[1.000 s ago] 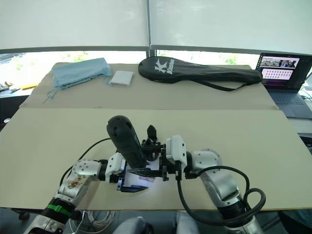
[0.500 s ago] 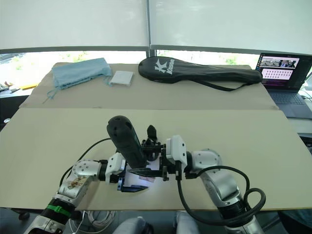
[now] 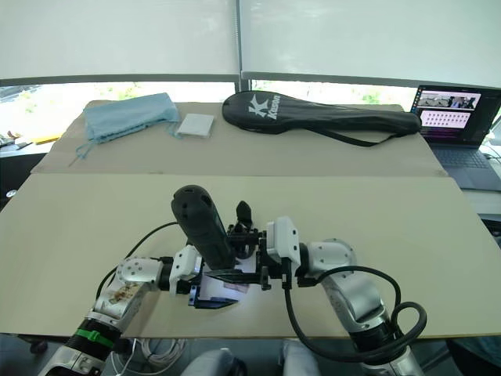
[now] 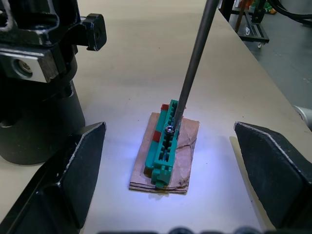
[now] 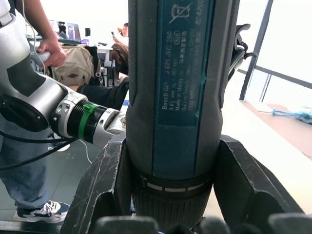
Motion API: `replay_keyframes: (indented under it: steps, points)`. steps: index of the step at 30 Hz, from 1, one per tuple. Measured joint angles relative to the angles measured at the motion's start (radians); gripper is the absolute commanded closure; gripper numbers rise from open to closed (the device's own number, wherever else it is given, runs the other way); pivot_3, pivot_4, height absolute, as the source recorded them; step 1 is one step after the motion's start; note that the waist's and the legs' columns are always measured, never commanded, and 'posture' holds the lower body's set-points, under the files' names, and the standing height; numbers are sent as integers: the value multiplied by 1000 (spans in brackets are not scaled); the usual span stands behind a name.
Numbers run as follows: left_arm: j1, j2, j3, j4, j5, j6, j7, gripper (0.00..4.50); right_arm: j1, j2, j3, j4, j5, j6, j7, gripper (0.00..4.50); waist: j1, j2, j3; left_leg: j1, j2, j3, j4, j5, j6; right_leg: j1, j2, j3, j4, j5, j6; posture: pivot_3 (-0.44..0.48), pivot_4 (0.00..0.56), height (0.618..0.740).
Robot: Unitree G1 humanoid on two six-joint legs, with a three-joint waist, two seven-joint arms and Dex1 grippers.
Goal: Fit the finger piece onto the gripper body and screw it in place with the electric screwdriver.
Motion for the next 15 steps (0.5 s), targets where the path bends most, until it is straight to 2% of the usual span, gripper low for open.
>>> replay_keyframes:
  steps: [15]
  points:
    - [0, -2, 0, 0, 0, 0, 1, 58, -2, -5, 0, 0, 0, 0, -7, 2582, 0, 0, 0, 0, 0, 0, 0, 0, 0, 0, 0, 0, 0, 0, 0, 0, 150, 740]
